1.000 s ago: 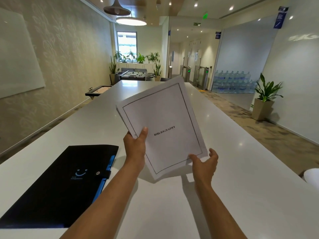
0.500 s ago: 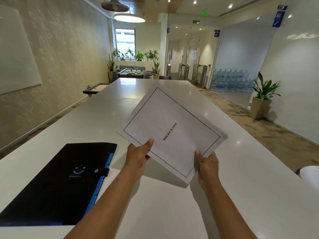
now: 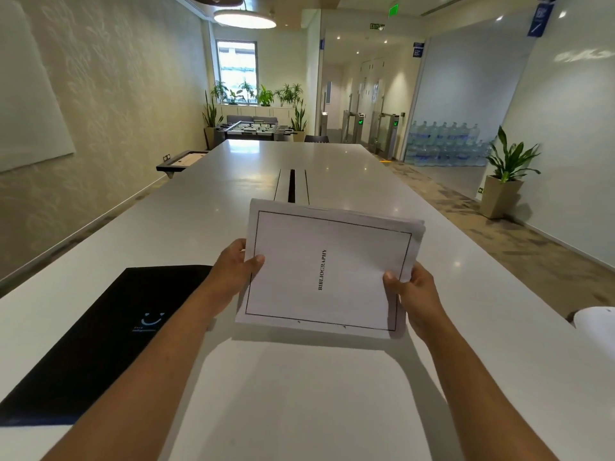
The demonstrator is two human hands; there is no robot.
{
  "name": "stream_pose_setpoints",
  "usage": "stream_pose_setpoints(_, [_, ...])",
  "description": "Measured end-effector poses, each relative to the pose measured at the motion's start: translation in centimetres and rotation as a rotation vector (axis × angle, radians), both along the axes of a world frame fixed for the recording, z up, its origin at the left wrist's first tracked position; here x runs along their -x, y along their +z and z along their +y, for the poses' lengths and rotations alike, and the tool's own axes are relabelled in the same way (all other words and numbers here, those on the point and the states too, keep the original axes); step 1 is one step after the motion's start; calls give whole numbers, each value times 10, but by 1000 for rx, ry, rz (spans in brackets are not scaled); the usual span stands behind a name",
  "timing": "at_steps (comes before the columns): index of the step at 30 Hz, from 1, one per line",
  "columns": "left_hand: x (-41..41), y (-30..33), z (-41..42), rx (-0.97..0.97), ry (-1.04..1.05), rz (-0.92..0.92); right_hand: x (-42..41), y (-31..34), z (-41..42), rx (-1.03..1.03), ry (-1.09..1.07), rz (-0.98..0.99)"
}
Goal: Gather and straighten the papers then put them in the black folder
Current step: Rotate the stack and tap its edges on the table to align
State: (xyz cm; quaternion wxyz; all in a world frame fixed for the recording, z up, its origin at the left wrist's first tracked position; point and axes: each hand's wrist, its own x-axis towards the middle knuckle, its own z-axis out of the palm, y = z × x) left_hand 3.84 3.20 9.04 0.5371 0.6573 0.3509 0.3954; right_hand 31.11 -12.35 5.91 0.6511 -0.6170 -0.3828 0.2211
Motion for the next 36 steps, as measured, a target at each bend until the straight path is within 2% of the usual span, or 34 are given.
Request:
stream_pose_setpoints(8, [-10, 4, -11, -268, 208, -141, 10, 23, 4, -213, -69, -59])
stream_pose_setpoints(16, [-9, -24, -17, -342, 252, -114, 26, 1, 3, -200, -156, -259])
stream_pose_setpoints(18, [-10, -22, -19, -451, 285, -99, 30, 2, 6, -232, -209, -360])
stream_pose_setpoints(22, [-14, -18, -20, -773, 345, 49, 31, 5, 12, -311, -290, -512])
stream_pose_setpoints(28, [-14, -22, -21, -844, 403, 129, 27, 6, 15, -310, -303, -726])
stream_pose_setpoints(36, [-17, -18, -24, -790, 417, 122, 28, 19, 15, -266, -300, -693])
